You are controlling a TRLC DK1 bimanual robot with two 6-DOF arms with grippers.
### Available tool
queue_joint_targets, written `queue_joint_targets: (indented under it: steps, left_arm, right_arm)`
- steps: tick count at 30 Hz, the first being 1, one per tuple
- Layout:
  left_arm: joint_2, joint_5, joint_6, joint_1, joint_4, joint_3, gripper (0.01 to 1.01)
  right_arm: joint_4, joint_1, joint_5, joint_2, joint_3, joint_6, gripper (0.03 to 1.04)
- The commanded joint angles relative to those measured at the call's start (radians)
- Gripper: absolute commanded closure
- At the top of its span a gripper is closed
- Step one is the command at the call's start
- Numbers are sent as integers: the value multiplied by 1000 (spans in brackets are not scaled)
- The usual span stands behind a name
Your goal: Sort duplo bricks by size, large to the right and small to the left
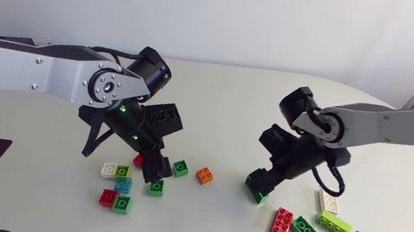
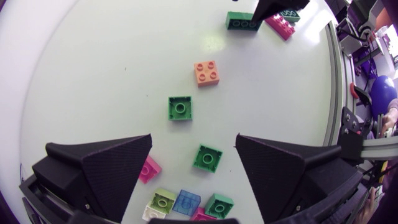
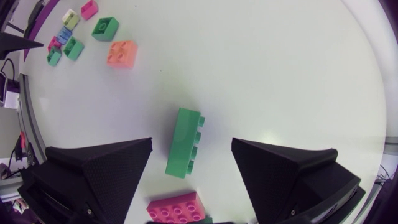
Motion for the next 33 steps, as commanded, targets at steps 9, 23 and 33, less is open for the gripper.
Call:
queue_joint_targets:
  steps: [9, 23, 33]
  left_arm:
    - [219, 72, -55, -72, 74, 155, 57]
    - [462, 78, -87, -167, 84, 397, 115]
    - [615, -29, -84, -149, -64, 566, 774]
  right_arm:
    - [55, 45, 85, 96, -23, 89, 805]
    - [46, -243, 122, -108, -233, -38, 374]
    - [0, -261, 63, -278, -282, -69, 59]
